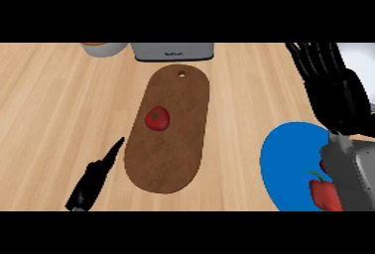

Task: Pick the cupcake from the plate and place it in the bowl

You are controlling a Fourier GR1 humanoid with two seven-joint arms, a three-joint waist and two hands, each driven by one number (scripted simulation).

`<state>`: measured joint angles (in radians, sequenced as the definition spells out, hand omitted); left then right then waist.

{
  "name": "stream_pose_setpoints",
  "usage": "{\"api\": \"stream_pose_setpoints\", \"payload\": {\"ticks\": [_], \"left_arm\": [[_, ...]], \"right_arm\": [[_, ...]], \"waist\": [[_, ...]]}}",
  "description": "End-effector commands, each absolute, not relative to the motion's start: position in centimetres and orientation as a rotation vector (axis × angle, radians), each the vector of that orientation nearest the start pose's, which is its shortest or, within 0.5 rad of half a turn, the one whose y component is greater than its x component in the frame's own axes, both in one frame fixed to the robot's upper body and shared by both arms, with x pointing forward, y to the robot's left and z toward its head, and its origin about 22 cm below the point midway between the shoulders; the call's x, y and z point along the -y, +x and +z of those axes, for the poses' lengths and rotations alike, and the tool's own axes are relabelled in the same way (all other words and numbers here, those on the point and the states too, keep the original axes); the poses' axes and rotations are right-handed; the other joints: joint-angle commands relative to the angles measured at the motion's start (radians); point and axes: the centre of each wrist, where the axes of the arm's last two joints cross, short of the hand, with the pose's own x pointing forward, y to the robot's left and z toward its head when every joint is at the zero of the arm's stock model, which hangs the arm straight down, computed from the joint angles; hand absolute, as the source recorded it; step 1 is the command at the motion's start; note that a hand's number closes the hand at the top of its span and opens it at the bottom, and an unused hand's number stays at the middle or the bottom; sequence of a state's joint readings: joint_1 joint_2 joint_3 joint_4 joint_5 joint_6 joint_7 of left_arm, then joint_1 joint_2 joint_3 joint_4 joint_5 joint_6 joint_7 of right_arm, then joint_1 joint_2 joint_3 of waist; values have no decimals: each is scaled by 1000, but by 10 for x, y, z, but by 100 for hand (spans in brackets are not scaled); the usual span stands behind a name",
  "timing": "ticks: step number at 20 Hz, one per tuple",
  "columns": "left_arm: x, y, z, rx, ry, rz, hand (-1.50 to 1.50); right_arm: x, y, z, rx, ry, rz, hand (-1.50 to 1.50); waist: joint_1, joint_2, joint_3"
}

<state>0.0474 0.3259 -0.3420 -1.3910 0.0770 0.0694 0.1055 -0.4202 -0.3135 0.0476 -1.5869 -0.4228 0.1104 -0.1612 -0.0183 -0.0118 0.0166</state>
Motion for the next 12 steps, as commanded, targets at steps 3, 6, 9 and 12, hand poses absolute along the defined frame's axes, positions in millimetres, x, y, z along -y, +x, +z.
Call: {"api": "stream_pose_setpoints", "payload": {"ticks": [3,6,9,12], "left_arm": [[-224,229,-16,1348,-49,-234,0],[-210,235,7,1493,-145,-108,0],[-217,228,3,1450,-163,-79,0],[-223,242,10,1477,-201,-88,0]], "right_arm": [[319,282,121,1952,38,324,150],[373,264,122,1807,-298,404,150],[416,239,85,1629,-683,70,-150],[389,207,65,1770,-613,277,-150]], "waist": [[-36,3,-17],[-83,-11,-20],[-98,-6,-17],[-56,0,-17]]}}
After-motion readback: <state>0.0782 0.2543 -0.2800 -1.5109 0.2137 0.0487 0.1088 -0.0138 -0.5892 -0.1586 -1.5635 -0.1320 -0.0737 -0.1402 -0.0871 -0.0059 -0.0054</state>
